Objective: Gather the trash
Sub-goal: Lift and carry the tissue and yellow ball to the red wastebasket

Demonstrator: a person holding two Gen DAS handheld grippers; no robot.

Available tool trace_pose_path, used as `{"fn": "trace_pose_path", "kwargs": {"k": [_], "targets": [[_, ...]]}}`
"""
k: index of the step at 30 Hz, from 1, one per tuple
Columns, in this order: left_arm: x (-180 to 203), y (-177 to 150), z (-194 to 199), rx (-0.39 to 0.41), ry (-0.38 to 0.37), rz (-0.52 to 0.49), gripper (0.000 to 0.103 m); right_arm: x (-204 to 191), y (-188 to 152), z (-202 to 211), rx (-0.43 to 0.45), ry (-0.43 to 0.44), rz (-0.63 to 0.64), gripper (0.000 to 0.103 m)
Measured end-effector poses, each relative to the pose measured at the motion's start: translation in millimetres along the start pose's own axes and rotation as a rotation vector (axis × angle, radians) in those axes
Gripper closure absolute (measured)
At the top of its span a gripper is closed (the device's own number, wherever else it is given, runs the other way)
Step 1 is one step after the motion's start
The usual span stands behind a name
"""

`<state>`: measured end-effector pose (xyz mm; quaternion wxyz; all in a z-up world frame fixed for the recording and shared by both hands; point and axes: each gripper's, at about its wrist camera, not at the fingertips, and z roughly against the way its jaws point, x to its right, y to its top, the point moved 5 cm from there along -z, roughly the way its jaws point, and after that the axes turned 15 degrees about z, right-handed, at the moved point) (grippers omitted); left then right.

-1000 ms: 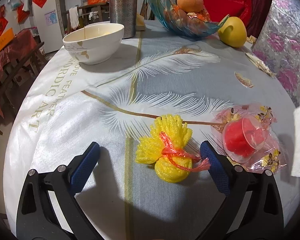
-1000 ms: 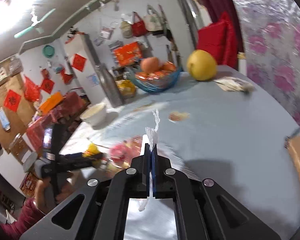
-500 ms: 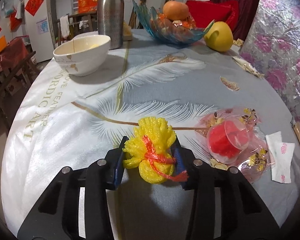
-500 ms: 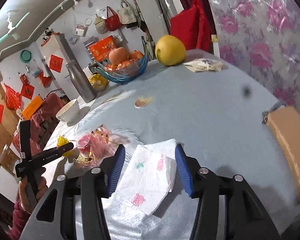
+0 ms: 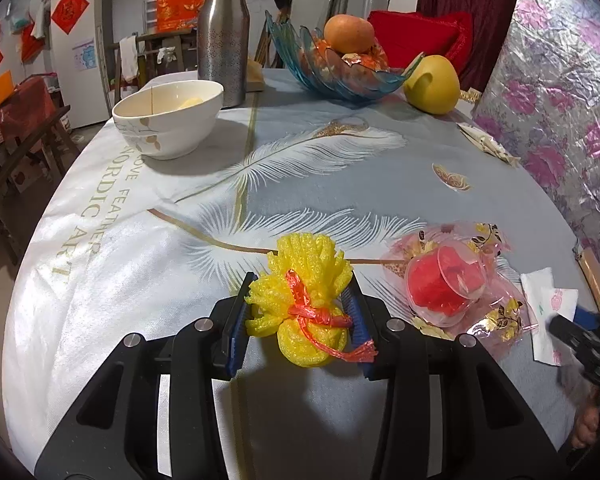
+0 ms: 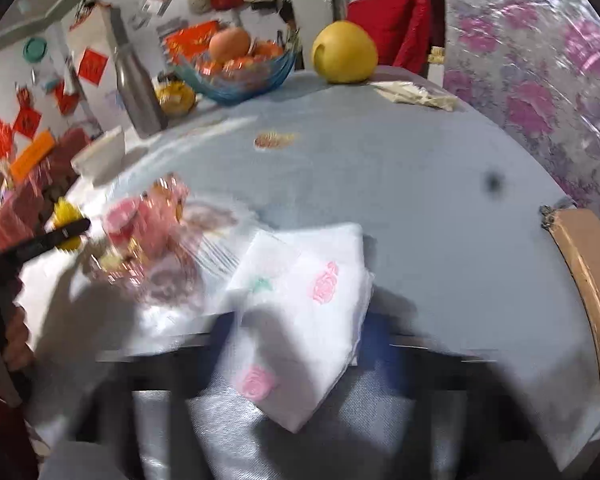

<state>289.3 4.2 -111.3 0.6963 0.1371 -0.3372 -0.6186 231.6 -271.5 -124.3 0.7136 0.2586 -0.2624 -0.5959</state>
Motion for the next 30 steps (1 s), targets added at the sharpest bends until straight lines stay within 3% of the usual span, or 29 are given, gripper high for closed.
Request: {"fn": "trace_pose_path", "kwargs": {"k": [1,3,7,17,25,30], "targets": [[0.3,-0.4,0.6,0.002,-0.001,-0.003,0.06,1.0,0.4,3.4,0.018,-0.003,-0.001,0.101],[2.7,-1.1,2.6,0.008,-0.008,-0.013,0.06,4.9,2.5,22.8,0.098,0.072,-0.051,0.101],[12.2,-6.2,12.3,-0.005,-0.076,-0.01,0.06,14.0,5.9,69.0,0.198,0.062,-0.052,0.101],[72.3,-38.4,71.4,0.028,-0.175,-0.102,0.06,54.1,-38.1,147.5,0.275,0.066,-0.119,0.101],[142.8,-87.6,106.7,0.006,-0.291,-0.228,0.06,100.2,-105.6,198.8,0.228,0.008,-0.165,0.101],[185.5,-127.1,116.7,-0.059,-0.376,-0.297,0.06,135.1,-172.0,206.4,0.092,-0.056,-0.21,0.101]]}}
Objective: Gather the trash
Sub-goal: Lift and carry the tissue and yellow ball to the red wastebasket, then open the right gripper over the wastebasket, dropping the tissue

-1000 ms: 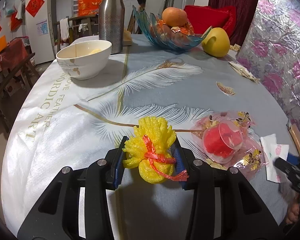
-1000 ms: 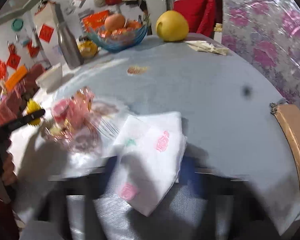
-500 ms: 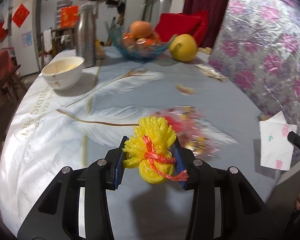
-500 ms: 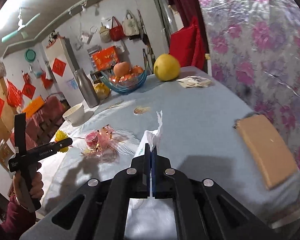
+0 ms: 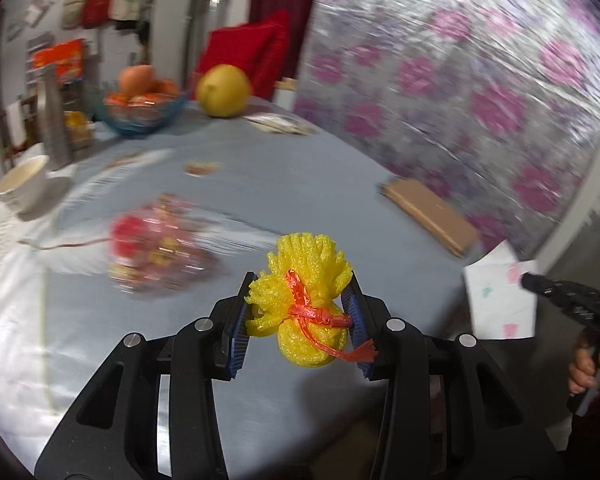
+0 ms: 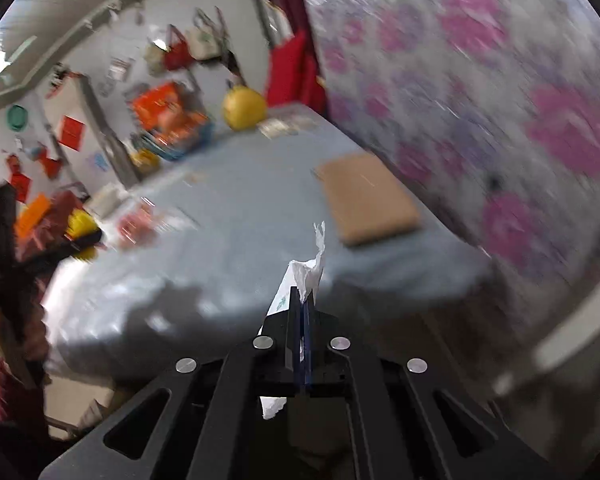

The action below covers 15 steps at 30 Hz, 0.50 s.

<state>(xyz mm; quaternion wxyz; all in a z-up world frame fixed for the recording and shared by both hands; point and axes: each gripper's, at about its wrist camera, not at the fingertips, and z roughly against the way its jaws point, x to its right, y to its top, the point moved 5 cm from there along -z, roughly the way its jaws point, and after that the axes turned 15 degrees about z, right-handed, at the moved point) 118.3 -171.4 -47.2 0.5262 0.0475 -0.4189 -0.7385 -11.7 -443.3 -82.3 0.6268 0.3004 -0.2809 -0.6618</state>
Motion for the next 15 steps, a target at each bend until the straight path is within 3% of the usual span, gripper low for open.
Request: {"fn": "trace_pose_path", "kwargs": {"k": [5,12,13,15], "targets": [[39.5,-26.1,-20.7,-0.08,-0.052,-0.06,0.06,47.4,-68.3,-30.6,-0.169,-0.082,-0.063,0.101],[98.7,-64.4,-61.2,-0.198,-0.098,-0.186,0.06,101.0,-178.8,-123.7,-0.428,-0.105,-0.189,0.096],[105.2,-70.3,-66.7,-0.214,-0.104,-0.2,0.06,106.9,-194.1,-135.7,-0.47,-0.106,-0.214,0.079],[119.4,-83.3,-80.6,-0.258,-0.11,-0.234,0.06,114.8,-209.2,-142.7,-0.482,-0.105,-0.26,0.062]]}}
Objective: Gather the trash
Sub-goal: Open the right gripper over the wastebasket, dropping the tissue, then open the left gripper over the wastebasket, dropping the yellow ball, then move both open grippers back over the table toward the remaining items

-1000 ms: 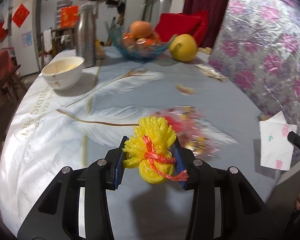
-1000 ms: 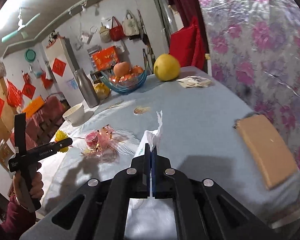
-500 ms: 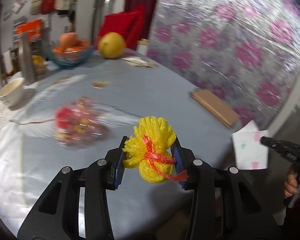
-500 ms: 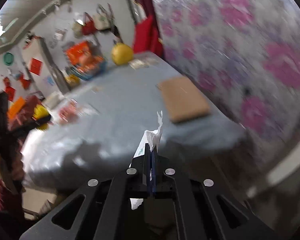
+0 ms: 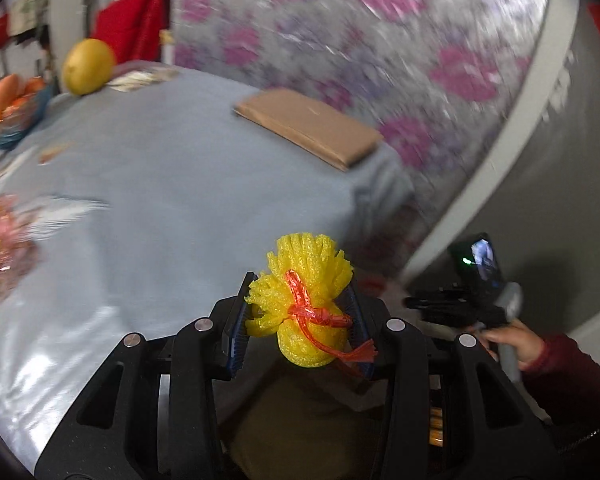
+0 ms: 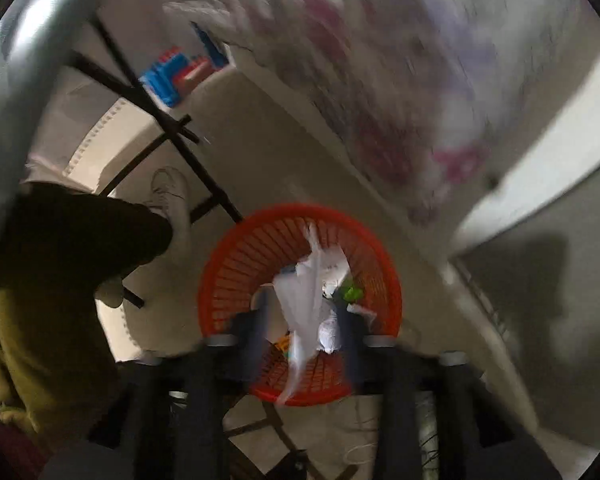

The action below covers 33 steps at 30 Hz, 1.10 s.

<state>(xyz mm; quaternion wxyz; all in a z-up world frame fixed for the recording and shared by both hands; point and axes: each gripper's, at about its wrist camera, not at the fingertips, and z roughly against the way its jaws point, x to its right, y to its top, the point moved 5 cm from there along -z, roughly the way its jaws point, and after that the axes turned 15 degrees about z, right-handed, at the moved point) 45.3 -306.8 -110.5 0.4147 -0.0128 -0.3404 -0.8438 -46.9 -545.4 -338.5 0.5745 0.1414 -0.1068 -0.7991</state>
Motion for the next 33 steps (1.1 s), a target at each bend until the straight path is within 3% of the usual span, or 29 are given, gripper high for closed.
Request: {"fn": "trace_pose_path", "kwargs": {"k": [3,7,14,15,17,19,22,33], "targets": [[22.5,-10.3,-28.7,-0.07,-0.015,-0.05,0.06,12.1,-1.3,11.9,0.039,-0.005,-0.018,0.062],[53.4,-25.2,-64.6,-0.146,-0.044,-0.118,0.06,38.1,11.1,47.7,0.142,-0.025,-0.085,0.048],[107.6,-53.6,-134.9,-0.297,-0.072,-0.227,0.059,74.4,10.9,84.0,0.235,-0.024,-0.176,0.047],[114.9,-56.5,-146.0,-0.315,-0.065,-0.245,0.057,78.3,9.7,86.4,0.241,-0.018,-0.188,0.047],[125.0,-59.3,-159.5,-0.339,-0.051,-0.269,0.041,82.7,8.9,91.0,0.249,-0.007,-0.203,0.047],[132.4,-55.2,-160.4,-0.307,-0.035,-0.284,0.025,84.6,8.9,93.6,0.257,0.0,-0.208,0.047],[135.1,-43.6,-151.1,-0.251,-0.029,-0.294,0.015,80.3,10.4,100.3,0.273,0.005,-0.199,0.046],[88.7,-0.6,-104.2,-0.099,0.029,-0.166,0.014,34.7,30.3,140.4,0.344,0.033,-0.096,0.04]]}}
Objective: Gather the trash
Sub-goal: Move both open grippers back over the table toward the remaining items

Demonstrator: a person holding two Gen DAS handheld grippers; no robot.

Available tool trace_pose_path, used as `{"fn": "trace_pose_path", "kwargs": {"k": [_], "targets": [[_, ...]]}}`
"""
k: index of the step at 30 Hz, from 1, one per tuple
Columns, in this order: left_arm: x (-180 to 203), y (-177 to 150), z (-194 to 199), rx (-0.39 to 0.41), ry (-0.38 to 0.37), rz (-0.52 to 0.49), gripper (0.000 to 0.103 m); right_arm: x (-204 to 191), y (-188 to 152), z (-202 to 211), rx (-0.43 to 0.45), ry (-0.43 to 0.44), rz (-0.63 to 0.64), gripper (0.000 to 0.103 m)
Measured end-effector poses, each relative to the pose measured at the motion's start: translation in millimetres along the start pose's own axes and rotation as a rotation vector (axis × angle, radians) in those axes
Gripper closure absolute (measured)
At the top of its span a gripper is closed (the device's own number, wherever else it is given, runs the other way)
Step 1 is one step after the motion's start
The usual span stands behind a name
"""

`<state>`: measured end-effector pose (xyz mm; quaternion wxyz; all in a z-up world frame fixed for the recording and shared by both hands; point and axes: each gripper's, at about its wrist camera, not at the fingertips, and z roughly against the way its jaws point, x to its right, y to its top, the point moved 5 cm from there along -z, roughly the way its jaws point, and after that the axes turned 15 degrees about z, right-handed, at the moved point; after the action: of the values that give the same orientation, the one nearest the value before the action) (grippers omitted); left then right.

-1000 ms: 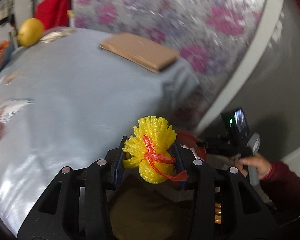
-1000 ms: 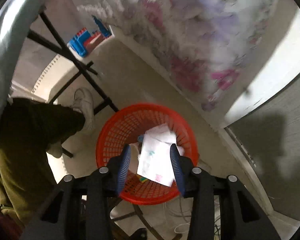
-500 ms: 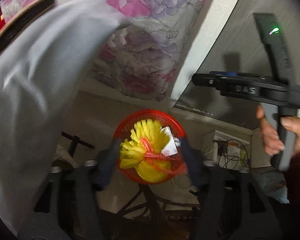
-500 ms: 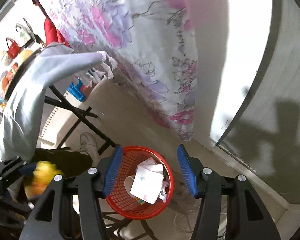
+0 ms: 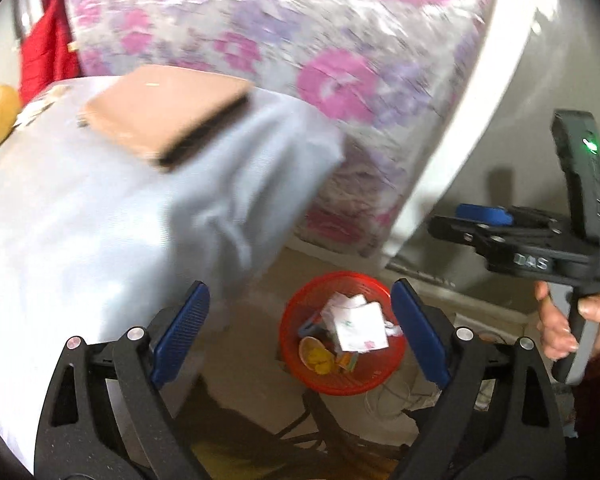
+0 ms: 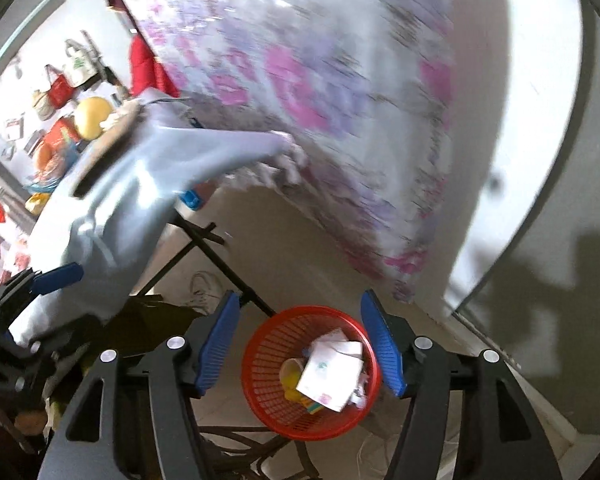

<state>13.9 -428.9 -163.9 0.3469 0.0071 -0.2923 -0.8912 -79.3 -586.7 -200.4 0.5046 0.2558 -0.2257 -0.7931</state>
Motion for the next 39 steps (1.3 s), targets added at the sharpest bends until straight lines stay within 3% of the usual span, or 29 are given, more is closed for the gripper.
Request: {"fn": "trace_pose_path", "kwargs": {"k": [3,5,7,17,25,33,39], "targets": [[-19.2,0.6,17.6,0.037,0.01,0.039,0.014,-21.6,11.1,15.5,0.033,0.018,0.047,0.039],[-30.4,-1.7,29.7,0.038,-0.029,0.071,0.014,-36.0,18.4,27.0,0.058,0.028,0.077,0.039],[-39.6,-3.8,41.7,0.054,-0.036,0.096,0.014,-46.7,23.9,35.6,0.08,0.038,0.098,0.033],[-81.4,-9.6,92.9,0.161,0.016,0.172,0.012,-110.0,42.6,65.0,0.152,0.083,0.223,0.029],[-172.0,-14.4,134.9,0.25,0.136,0.326,0.01,-159.7,52.3,44.2,0.133,0.162,0.276,0.027],[-293.9,-24.7,178.1,0.313,0.33,0.496,0.01,-234.6,79.0,16.4,0.124,0.278,0.338,0.027],[-369.3,-23.6,194.2,0.321,0.437,0.587,0.01,-289.0,97.2,-4.7,0.11,0.332,0.391,0.027]]}}
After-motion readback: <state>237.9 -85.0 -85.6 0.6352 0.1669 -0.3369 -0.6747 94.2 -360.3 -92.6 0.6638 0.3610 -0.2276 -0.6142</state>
